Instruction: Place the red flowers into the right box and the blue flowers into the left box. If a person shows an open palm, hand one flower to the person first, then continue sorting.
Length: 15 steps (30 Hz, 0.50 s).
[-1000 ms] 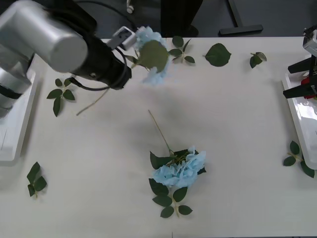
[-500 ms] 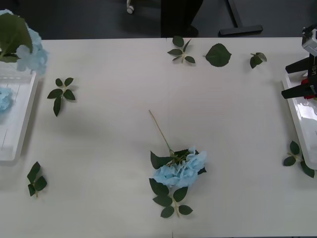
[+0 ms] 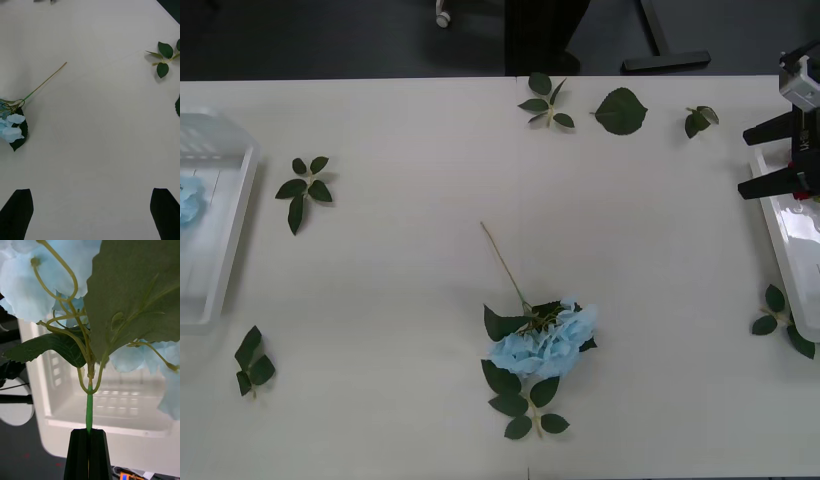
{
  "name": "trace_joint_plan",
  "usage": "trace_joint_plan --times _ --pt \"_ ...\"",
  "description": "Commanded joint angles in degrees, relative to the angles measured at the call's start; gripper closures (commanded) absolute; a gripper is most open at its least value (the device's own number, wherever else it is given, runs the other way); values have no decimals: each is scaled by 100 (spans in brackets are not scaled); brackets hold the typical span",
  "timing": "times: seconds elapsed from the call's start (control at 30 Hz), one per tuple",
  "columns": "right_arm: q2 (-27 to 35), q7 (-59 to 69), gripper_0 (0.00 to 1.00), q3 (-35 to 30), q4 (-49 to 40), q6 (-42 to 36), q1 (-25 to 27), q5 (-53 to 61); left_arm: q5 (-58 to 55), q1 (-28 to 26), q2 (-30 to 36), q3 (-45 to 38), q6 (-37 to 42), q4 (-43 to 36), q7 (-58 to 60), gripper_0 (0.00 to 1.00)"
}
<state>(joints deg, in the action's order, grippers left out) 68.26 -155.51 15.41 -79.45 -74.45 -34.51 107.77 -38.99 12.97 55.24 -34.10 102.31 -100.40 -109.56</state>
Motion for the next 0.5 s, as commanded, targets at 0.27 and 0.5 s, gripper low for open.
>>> trace_joint_plan --times 0.27,0.5 --pt "320 51 9 -73 -229 -34 58 157 559 -84 505 624 -932 1286 -812 100" --pt "320 51 9 -64 -255 -34 58 218 726 -84 496 1107 -1644 1848 -848 100"
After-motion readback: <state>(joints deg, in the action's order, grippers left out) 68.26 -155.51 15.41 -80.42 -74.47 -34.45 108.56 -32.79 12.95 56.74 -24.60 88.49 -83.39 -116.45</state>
